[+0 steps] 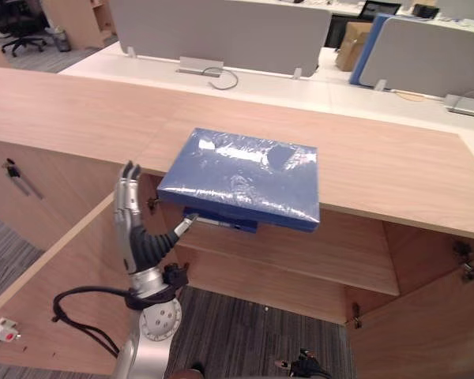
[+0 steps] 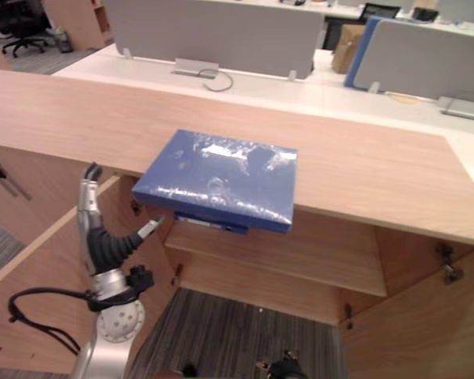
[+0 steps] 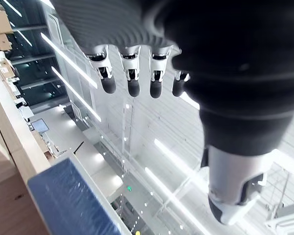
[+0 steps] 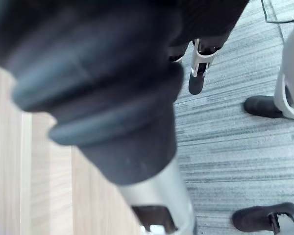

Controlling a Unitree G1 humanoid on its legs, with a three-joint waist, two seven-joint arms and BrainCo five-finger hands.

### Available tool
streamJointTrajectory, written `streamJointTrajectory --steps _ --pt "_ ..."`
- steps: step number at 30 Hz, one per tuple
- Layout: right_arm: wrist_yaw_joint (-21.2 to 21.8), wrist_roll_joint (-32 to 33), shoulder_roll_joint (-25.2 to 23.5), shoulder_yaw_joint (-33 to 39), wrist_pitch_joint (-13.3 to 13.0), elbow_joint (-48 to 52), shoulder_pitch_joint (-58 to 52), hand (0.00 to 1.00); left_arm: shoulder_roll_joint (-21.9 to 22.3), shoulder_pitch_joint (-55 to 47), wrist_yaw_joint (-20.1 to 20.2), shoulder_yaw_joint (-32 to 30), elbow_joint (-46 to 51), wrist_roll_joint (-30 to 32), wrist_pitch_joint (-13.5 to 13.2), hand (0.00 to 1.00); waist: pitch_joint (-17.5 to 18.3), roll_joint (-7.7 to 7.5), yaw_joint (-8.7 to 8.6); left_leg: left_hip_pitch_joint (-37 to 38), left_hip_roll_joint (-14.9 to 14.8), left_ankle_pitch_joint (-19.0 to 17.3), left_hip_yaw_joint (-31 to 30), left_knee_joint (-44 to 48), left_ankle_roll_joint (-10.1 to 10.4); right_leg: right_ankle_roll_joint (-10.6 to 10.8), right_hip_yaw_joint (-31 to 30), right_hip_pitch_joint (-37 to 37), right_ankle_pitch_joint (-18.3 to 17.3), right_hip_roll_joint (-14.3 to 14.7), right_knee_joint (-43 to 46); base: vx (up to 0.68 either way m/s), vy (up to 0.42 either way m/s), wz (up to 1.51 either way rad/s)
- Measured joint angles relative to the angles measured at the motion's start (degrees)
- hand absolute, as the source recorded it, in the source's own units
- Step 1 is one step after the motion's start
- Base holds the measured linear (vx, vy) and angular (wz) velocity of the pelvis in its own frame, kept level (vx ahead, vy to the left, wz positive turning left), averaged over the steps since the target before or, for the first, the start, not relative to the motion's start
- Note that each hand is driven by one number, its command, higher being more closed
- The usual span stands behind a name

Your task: Walk over to the cabinet, pick up the folder, carry it to the office cabinet, place the folder inside the office cabinet, then close the office cabinet door

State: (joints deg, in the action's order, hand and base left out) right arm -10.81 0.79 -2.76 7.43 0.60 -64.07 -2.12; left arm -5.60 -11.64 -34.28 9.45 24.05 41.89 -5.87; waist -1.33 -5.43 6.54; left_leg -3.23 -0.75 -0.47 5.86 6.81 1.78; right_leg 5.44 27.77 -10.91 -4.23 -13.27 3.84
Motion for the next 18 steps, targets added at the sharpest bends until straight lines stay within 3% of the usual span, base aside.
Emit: streamJointTrajectory --steps 6,10,15,18 --pt "0.37 -0.17 1.90 0.56 0.14 -1.09 0.22 0.00 -3.44 0.19 2.41 -0.33 -7.08 2.36 0.13 0.00 0.06 0.54 -1.19 4.04 0.92 6.74 -0.07 -10.49 0.39 -0.04 -1.29 0.23 -0.02 0.48 -2.22 -0.10 0.000 -0.06" --pt "0.70 -1.01 2.10 2.52 0.33 -1.07 0.42 0.00 -4.12 0.18 3.56 -1.33 -8.75 2.59 0.15 0.00 -0.40 1.38 -2.24 5.33 1.14 7.20 -1.32 -12.12 0.88 -0.34 -2.65 0.21 -0.29 0.78 -2.99 -0.12 0.030 -0.19" --pt "1.35 -2.01 2.65 2.58 0.35 -1.05 0.15 0.00 -6.66 0.24 5.34 -2.18 -10.31 3.24 0.05 0.00 -0.32 1.47 -3.91 5.48 1.03 7.09 -3.31 -12.13 0.69 -0.33 -3.26 0.21 -0.30 1.40 -3.44 -0.05 0.010 -0.08" --pt "1.87 -2.24 2.70 2.73 0.37 -1.06 0.12 0.00 -8.84 0.62 6.05 -2.72 -10.80 3.62 -0.08 0.00 -0.31 1.45 -4.05 5.49 0.80 7.28 -3.23 -12.10 0.99 -0.33 -4.04 0.21 -0.28 1.78 -3.93 0.02 0.000 -0.06"
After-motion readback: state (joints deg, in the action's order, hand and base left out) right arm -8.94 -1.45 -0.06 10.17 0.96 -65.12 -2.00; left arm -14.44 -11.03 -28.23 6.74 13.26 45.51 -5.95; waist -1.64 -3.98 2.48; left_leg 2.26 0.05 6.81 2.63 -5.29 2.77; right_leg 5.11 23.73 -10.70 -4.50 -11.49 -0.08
